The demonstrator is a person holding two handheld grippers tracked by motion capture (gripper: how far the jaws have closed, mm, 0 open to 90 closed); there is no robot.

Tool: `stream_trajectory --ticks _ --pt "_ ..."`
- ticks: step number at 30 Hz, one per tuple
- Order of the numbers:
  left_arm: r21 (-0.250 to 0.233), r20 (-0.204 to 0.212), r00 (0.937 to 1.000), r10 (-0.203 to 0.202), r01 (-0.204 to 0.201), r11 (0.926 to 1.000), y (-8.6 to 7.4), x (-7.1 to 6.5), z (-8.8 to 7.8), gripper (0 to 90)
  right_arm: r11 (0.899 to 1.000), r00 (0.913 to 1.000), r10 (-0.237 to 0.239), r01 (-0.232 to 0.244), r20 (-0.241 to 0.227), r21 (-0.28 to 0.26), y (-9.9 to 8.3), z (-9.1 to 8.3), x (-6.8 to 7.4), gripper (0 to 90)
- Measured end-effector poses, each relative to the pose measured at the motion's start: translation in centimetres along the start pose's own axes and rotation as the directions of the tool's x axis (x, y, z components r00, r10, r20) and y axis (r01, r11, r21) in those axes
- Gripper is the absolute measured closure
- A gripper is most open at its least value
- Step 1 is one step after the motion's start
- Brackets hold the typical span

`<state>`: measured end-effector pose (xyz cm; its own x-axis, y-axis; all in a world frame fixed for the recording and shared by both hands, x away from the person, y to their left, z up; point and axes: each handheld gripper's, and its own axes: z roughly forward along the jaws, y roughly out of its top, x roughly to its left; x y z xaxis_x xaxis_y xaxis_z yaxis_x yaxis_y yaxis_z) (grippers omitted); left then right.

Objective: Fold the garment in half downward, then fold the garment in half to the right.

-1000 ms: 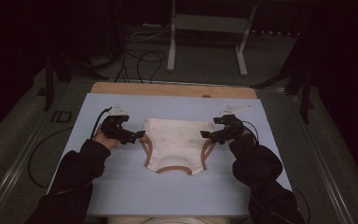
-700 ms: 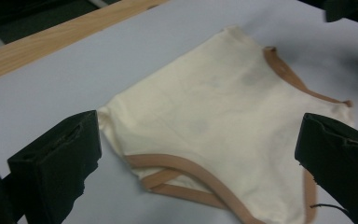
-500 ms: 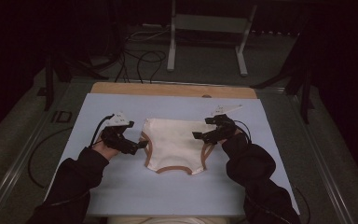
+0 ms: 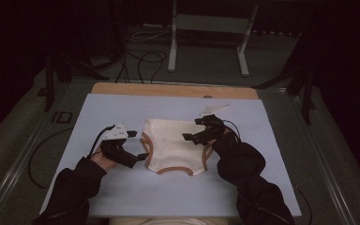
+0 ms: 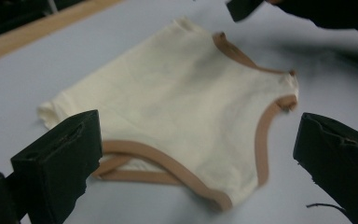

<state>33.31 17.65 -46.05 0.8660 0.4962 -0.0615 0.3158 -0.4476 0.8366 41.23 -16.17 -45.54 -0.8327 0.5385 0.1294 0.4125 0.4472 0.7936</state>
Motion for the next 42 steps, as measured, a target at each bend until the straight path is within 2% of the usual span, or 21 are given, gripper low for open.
stream_trajectory --ticks 8,15,22,23,26,27,28,29,30,31,32,34,35,38,39,40,42 --pt "0.046 0.054 0.9968 0.059 -0.061 0.9971 -0.2 -1.0 1.0 2.0 1.000 0.9995 -0.019 0.019 -0.025 0.015 1.5 2.1 0.2 10.3" --pt "0.051 0.111 0.9889 0.099 -0.105 0.9932 0.0 -1.7 1.7 1.7 0.999 0.9989 -0.027 0.028 -0.039 0.018 2.7 3.4 0.4 10.3" --pt "0.082 0.134 0.9828 0.126 -0.138 0.9871 -0.3 -1.7 2.7 1.8 0.999 0.9981 -0.034 0.035 -0.050 0.018 3.3 4.1 0.7 10.3" --pt "0.094 0.150 0.9805 0.127 -0.142 0.9854 -0.6 -1.4 3.1 2.3 0.999 0.9978 -0.039 0.040 -0.053 0.018 3.5 4.3 0.8 10.3" --pt "0.109 0.140 0.9825 0.123 -0.139 0.9843 -0.8 -1.1 3.7 5.4 0.999 0.9979 -0.037 0.038 -0.053 0.020 3.7 4.5 0.8 10.3" --pt "0.133 0.145 0.9814 0.126 -0.146 0.9803 -1.0 -0.9 4.3 5.4 0.999 0.9977 -0.036 0.037 -0.058 0.017 3.7 4.7 0.8 10.3" --pt "0.133 0.145 0.9814 0.126 -0.146 0.9803 -1.0 -0.9 4.3 6.1 0.999 0.9977 -0.036 0.037 -0.058 0.017 3.7 4.7 0.8 10.3" --pt "0.164 0.146 0.9779 0.150 -0.173 0.9711 -1.2 -1.0 4.9 8.5 0.999 0.9981 -0.023 0.024 -0.057 0.025 3.8 4.9 0.8 10.3" --pt "0.164 0.146 0.9779 0.150 -0.173 0.9711 -1.2 -1.0 4.9 10.2 0.999 0.9979 -0.022 0.024 -0.061 0.025 3.8 5.0 0.8 10.3" --pt "0.188 0.167 0.9724 0.163 -0.194 0.9629 -1.3 -1.0 5.4 12.4 0.999 0.9980 -0.021 0.023 -0.059 0.027 3.7 5.1 0.8 10.3" --pt "0.188 0.167 0.9724 0.163 -0.194 0.9629 -1.3 -1.0 5.4 14.2 0.999 0.9980 -0.021 0.023 -0.059 0.027 3.7 5.1 0.8 10.3" --pt "0.229 0.188 0.9644 0.186 -0.227 0.9467 -1.6 -1.1 6.2 15.5 0.999 0.9977 -0.023 0.025 -0.064 0.026 3.6 5.2 0.8 10.3" --pt "0.237 0.187 0.9642 0.188 -0.230 0.9439 -1.6 -1.1 6.4 15.9 0.999 0.9977 -0.021 0.023 -0.065 0.029 3.5 5.3 0.9 10.3" --pt "0.243 0.192 0.9632 0.188 -0.232 0.9417 -1.8 -1.1 6.7 16.5 0.999 0.9974 -0.026 0.028 -0.067 0.031 3.4 5.4 0.9 10.3" --pt "0.246 0.211 0.9583 0.193 -0.243 0.9385 -1.9 -1.2 7.0 16.5 0.999 0.9975 -0.026 0.028 -0.066 0.033 3.4 5.4 0.9 10.3" --pt "0.246 0.211 0.9583 0.193 -0.243 0.9385 -1.9 -1.2 7.0 16.5 0.999 0.9974 -0.025 0.027 -0.067 0.031 3.4 5.4 0.9 10.3" --pt "0.266 0.217 0.9522 0.215 -0.270 0.9256 -2.1 -1.5 7.5 16.5 0.999 0.9973 -0.023 0.025 -0.069 0.029 3.4 5.4 0.9 10.3"
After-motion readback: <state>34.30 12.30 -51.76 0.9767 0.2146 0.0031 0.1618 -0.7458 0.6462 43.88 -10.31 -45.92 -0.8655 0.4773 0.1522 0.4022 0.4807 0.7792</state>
